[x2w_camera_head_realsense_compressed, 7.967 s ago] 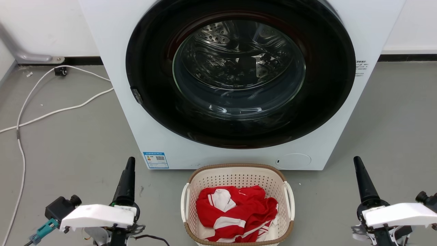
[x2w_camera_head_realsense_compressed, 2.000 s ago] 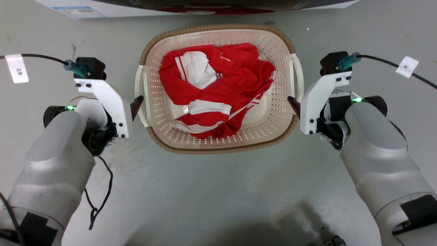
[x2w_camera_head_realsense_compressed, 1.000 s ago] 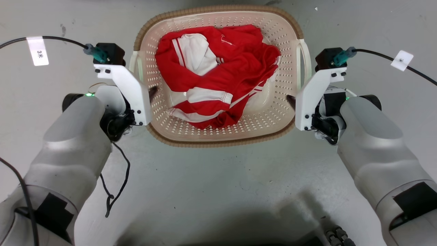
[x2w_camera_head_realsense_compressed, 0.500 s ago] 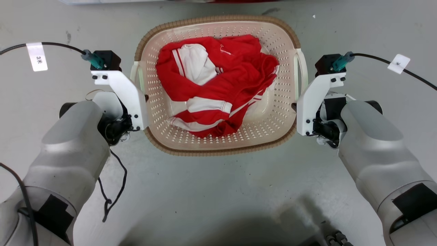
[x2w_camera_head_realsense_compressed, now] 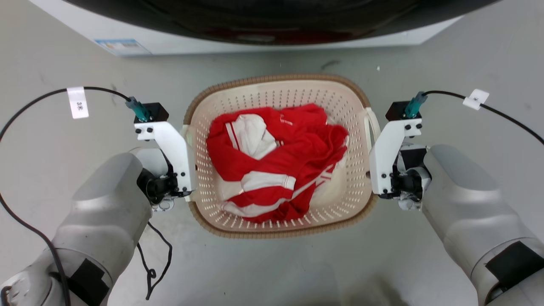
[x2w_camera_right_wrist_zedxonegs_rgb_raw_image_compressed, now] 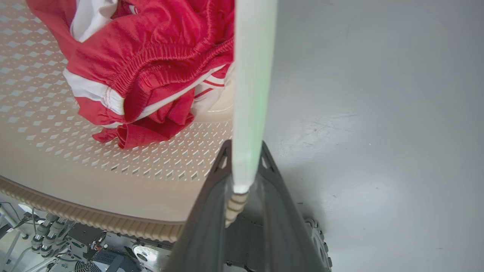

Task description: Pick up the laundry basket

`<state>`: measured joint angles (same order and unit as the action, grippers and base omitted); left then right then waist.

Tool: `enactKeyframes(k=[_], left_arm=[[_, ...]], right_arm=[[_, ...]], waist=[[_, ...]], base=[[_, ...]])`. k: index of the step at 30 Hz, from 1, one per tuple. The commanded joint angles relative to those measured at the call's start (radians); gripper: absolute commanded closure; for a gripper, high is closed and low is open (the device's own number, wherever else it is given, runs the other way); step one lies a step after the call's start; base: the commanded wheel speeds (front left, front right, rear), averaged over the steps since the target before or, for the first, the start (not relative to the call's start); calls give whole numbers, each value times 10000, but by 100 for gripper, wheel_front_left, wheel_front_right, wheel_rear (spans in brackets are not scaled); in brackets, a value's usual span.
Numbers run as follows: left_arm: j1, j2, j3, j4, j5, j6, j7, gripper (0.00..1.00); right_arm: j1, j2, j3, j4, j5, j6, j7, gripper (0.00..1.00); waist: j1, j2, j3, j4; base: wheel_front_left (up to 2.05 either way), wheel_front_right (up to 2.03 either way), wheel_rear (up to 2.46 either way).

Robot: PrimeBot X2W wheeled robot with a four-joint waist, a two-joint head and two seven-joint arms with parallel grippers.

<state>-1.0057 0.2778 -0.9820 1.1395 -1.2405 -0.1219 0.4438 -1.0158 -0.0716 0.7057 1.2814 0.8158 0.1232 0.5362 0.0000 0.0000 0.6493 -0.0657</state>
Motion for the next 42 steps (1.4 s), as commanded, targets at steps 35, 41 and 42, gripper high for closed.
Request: enactKeyframes(k=[35, 41, 42], left_arm=[[2506, -1322, -332, 845, -1511, -160, 2770, 100], [2933, -1458, -345, 961, -1587, -160, 2874, 100], [3013, -1493, -330, 980, -1605, -160, 2902, 100]], right_arm=[[2461, 449, 1007, -19, 1933, 137, 4043, 100], [2855, 455, 906, -27, 1819, 137, 4306, 100], [2892, 458, 893, -25, 1814, 137, 4346, 100]], waist=[[0, 0, -6007, 122], [0, 0, -6579, 94], [0, 0, -6645, 93]], base=[[0, 0, 0], [0, 0, 0], [0, 0, 0]])
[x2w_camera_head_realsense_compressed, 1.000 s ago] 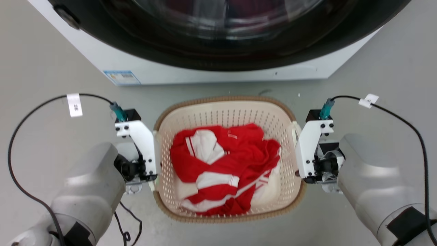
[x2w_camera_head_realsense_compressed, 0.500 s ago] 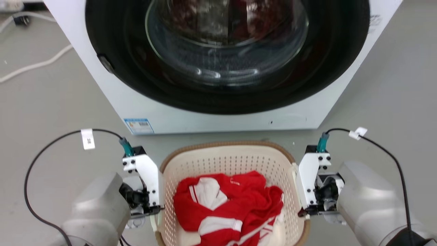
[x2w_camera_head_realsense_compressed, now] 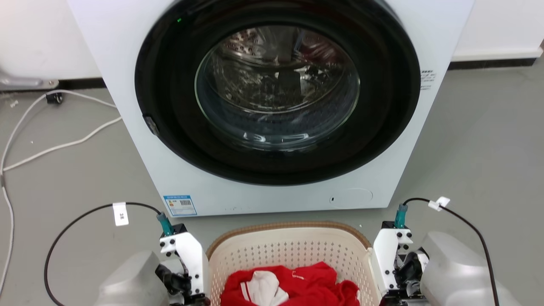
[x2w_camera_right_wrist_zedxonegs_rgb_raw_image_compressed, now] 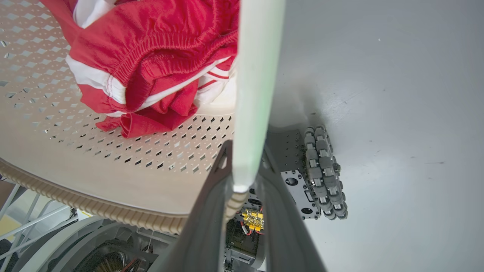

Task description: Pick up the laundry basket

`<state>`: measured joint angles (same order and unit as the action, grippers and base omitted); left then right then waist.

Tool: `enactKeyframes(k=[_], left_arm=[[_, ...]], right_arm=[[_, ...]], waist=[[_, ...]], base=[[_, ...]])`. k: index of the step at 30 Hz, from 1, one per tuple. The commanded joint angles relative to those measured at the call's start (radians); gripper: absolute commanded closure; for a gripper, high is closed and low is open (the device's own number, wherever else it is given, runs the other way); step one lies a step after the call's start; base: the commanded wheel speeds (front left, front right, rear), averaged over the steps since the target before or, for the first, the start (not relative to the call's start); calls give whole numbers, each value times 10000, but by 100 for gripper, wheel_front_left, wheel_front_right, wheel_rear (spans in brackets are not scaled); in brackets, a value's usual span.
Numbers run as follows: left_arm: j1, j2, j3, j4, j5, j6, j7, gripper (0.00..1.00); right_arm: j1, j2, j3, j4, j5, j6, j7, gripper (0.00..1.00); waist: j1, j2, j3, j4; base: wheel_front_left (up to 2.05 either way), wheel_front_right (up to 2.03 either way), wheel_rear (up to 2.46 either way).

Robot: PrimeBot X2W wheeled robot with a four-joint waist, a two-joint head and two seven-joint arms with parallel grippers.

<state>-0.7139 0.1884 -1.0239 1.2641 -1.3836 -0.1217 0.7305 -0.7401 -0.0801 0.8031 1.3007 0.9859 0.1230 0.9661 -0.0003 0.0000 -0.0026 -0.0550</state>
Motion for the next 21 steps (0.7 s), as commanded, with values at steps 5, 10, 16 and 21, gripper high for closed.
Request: enactKeyframes(k=[5, 10, 16, 21], left_arm=[[232, -665, 97, -201, -234, -162, 59, 100], [276, -706, 114, -150, -246, -162, -7, 100], [134, -720, 106, -114, -206, -161, -83, 100], [52, -723, 81, -98, -154, -161, -203, 100]], right_arm=[[275, 551, -155, -221, 24, 139, 90, 100], [258, 550, -201, -219, -76, 140, 45, 100], [217, 549, -325, -219, -188, 140, 50, 100], [149, 549, -383, -219, -249, 140, 43, 100]], waist=[[3, 0, -368, -9], [3, 0, -528, -1], [3, 0, -697, 44], [3, 0, -742, 58]], base=[[0, 0, 0], [0, 0, 0], [0, 0, 0], [0, 0, 0]])
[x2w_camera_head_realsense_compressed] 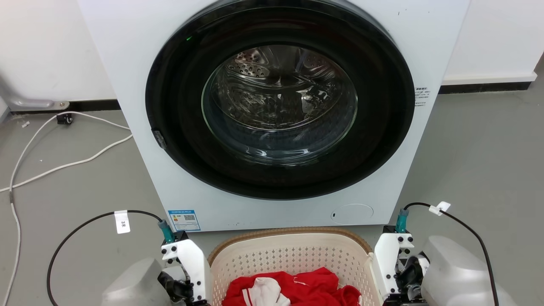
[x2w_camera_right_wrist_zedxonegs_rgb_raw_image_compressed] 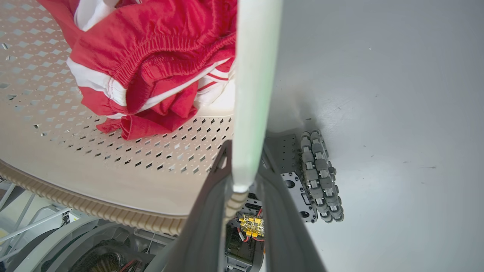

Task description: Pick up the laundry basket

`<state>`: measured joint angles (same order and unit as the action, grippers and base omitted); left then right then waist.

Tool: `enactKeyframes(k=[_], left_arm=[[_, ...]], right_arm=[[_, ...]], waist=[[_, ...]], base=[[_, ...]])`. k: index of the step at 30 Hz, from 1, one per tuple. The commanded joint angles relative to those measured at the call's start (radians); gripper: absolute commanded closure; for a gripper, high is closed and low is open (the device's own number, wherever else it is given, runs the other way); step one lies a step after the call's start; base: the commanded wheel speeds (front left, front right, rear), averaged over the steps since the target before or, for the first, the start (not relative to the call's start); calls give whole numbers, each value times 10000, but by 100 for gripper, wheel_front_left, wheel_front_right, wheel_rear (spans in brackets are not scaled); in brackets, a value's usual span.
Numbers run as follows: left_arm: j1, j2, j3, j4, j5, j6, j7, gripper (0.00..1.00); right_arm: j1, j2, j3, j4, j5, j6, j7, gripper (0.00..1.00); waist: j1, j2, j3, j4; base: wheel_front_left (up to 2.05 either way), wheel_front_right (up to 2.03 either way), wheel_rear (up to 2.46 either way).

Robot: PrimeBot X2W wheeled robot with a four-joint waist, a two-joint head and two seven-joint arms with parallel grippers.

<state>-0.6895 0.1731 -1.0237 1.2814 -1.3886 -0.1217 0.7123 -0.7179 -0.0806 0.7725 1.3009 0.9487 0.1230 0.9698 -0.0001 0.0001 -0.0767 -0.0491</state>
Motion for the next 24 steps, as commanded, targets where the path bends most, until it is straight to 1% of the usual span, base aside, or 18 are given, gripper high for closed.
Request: enactKeyframes(k=[1, 11, 24], left_arm=[[-205, -567, 68, -269, -93, -162, -33, 100], [-323, -518, 60, -359, -51, -163, -297, 100], [-349, -493, 68, -400, -100, -163, -372, 100]], right_arm=[[-84, 555, -78, -221, 109, 140, -1, 100], [-55, 552, -216, -220, -14, 140, -29, 100], [-18, 552, -375, -220, -193, 140, -62, 100]], waist=[[1, -1, -6, -3], [1, -1, 0, -5], [1, -1, 34, 17]], base=[[0, 0, 0], [0, 0, 0], [0, 0, 0]])
